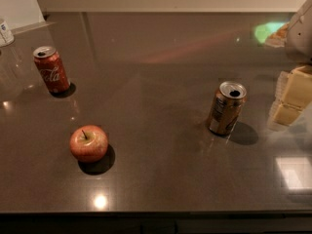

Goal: Pick orange can

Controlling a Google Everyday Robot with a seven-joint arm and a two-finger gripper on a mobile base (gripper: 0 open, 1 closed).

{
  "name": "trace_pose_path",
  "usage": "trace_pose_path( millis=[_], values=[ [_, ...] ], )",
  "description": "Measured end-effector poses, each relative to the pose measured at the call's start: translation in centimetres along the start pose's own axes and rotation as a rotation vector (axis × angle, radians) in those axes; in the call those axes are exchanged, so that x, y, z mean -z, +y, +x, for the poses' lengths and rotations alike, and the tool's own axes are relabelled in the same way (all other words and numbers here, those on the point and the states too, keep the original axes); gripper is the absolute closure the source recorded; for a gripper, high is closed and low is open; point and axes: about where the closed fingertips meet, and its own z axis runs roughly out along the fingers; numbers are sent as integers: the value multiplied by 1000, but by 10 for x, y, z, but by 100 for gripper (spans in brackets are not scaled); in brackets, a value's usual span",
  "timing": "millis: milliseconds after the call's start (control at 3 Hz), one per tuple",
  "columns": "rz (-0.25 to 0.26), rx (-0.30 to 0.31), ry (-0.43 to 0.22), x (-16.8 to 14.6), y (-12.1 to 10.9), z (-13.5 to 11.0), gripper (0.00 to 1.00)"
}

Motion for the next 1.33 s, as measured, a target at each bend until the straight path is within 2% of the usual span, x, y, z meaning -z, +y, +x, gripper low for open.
trace_pose_path(
  millis=[333, 1333],
  values=[
    [-1, 9, -21, -3, 0, -3, 0],
    [-67, -71, -267, -58, -1, -29, 0]
  ],
)
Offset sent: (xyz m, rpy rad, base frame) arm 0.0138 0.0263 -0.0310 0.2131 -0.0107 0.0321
